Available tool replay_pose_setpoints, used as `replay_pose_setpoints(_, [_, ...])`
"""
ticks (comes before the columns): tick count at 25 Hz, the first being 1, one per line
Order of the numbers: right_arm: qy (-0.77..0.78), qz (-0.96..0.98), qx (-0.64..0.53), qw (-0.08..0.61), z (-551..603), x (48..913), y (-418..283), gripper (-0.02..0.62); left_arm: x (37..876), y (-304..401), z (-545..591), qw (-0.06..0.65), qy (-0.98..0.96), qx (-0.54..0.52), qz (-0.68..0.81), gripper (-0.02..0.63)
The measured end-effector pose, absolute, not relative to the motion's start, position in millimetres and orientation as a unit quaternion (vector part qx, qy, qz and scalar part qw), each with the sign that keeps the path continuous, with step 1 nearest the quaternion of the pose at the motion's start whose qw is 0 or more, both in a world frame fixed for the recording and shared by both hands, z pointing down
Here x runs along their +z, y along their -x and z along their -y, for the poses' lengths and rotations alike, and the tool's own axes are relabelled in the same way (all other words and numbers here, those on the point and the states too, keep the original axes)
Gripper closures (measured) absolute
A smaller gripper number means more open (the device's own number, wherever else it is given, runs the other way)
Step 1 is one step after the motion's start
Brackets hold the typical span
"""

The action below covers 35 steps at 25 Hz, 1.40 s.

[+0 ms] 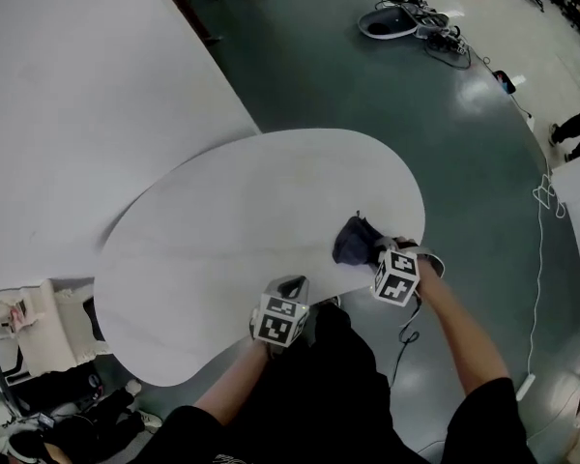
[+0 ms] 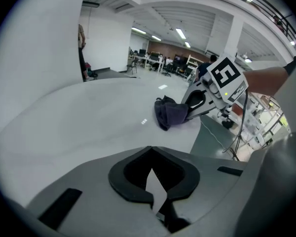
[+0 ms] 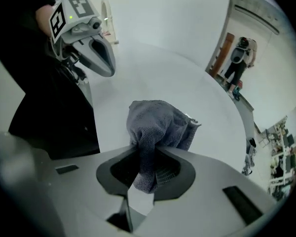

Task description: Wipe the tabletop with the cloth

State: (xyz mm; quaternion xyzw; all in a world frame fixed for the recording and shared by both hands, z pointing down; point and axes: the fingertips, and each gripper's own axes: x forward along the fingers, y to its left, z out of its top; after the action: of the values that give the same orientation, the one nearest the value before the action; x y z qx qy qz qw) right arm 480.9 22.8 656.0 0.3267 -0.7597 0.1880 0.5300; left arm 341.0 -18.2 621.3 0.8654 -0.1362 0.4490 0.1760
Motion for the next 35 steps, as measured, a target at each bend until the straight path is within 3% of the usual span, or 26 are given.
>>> replay_pose_setpoints(35, [-0.055, 0.830, 0.118, 0.543, 32.6, 651.6, -178.2, 0.538, 602.8, -84.4, 32.2, 0.291, -0.794, 0.348, 0.405, 0.600])
